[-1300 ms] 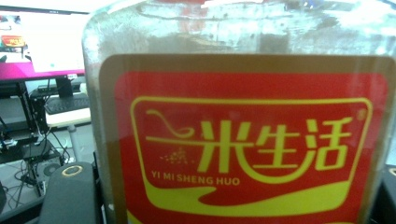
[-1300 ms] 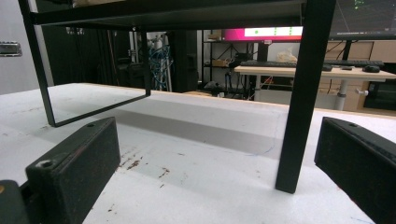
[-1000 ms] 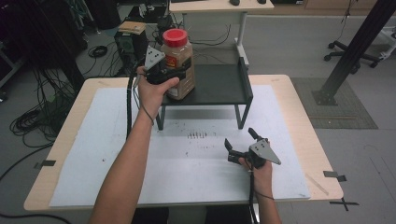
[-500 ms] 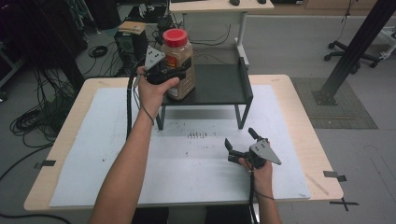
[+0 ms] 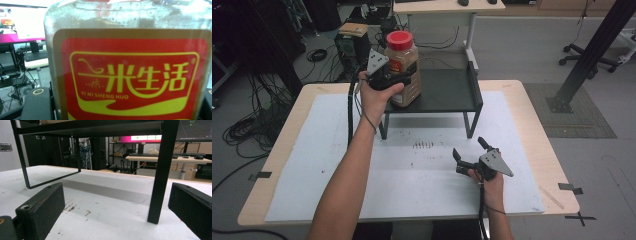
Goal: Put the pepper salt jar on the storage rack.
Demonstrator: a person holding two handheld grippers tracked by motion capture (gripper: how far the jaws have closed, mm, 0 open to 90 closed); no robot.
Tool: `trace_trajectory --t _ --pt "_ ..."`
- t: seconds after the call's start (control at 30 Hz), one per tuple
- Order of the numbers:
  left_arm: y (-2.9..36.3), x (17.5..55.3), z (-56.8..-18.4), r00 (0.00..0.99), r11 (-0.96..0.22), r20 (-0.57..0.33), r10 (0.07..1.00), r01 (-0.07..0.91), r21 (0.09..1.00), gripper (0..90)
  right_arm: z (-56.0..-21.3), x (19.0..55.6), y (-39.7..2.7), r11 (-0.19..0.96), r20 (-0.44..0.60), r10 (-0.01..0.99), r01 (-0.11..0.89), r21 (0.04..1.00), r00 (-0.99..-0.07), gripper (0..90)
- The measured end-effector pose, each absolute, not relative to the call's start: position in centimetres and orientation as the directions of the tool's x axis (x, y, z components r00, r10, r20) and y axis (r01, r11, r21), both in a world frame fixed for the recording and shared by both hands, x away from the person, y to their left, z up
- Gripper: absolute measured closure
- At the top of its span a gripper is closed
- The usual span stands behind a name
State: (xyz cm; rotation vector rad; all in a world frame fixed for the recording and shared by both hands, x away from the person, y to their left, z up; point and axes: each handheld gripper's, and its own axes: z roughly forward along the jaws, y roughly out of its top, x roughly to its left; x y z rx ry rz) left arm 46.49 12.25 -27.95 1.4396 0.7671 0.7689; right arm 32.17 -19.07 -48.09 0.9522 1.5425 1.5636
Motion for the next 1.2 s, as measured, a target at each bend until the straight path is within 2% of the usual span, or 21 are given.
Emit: trace_trajectory --t 0.1,0.17,0.33,0.37,0.47,0.5,1.2 --pt "12.2 46.5 -28.0 0.555 -0.009 0.007 0.832 0.002 1.000 23.1 -48.1 32.2 -19.1 -0.015 0.013 0.889 0.000 1.000 -0.458 0.6" --pt "12.2 46.6 -28.2 0.544 -0.028 0.019 0.839 0.008 1.000 17.3 -48.1 32.2 -19.1 -0.014 0.013 0.889 0.000 1.000 -0.458 0.6" --pt "12.1 46.6 -28.2 0.533 -0.028 0.024 0.846 0.000 1.000 16.1 -48.1 32.2 -19.1 -0.015 0.013 0.888 0.000 1.000 -0.459 0.6" --pt "12.1 46.6 -28.2 0.533 -0.028 0.024 0.846 0.000 1.000 8.1 -48.1 32.2 -19.1 -0.015 0.013 0.888 0.000 1.000 -0.459 0.6" --pt "12.1 46.5 -28.0 0.517 -0.027 0.025 0.856 -0.004 1.000 8.1 -48.1 32.2 -19.1 -0.015 0.013 0.888 0.000 1.000 -0.459 0.6" --pt "12.1 46.5 -28.0 0.517 -0.027 0.025 0.856 -0.004 1.000 0.4 -48.1 32.2 -19.1 -0.015 0.013 0.888 0.000 1.000 -0.459 0.6" --pt "12.9 45.0 -27.5 0.532 -0.034 0.027 0.846 0.004 0.999 0.2 -48.1 32.2 -19.1 -0.015 0.013 0.889 -0.001 1.000 -0.458 0.6"
